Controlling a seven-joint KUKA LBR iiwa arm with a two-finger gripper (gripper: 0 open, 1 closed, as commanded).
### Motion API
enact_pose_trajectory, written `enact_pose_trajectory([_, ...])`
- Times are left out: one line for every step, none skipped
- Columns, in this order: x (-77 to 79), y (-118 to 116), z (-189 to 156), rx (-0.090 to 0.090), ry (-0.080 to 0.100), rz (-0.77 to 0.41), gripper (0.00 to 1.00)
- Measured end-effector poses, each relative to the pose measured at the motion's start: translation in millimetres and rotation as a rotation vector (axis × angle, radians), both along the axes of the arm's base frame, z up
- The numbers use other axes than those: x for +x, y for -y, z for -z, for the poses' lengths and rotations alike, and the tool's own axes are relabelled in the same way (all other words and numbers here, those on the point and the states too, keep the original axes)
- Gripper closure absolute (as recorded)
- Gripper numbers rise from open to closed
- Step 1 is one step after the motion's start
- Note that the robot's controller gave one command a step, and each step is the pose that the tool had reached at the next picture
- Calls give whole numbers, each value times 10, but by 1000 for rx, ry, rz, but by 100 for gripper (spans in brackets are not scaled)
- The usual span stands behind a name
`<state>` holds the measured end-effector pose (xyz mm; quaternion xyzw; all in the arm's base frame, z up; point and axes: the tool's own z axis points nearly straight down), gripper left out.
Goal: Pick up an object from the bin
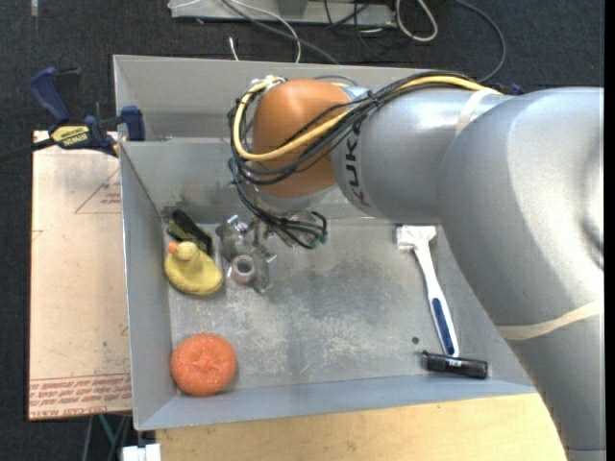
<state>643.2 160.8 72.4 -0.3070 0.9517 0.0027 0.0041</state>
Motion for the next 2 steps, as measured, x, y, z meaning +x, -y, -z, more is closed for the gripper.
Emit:
enact_pose_trajectory([-35, 4, -215, -2, -10, 0, 100])
enact_pose_trajectory([-9, -4, -702, 0, -1, 0, 100])
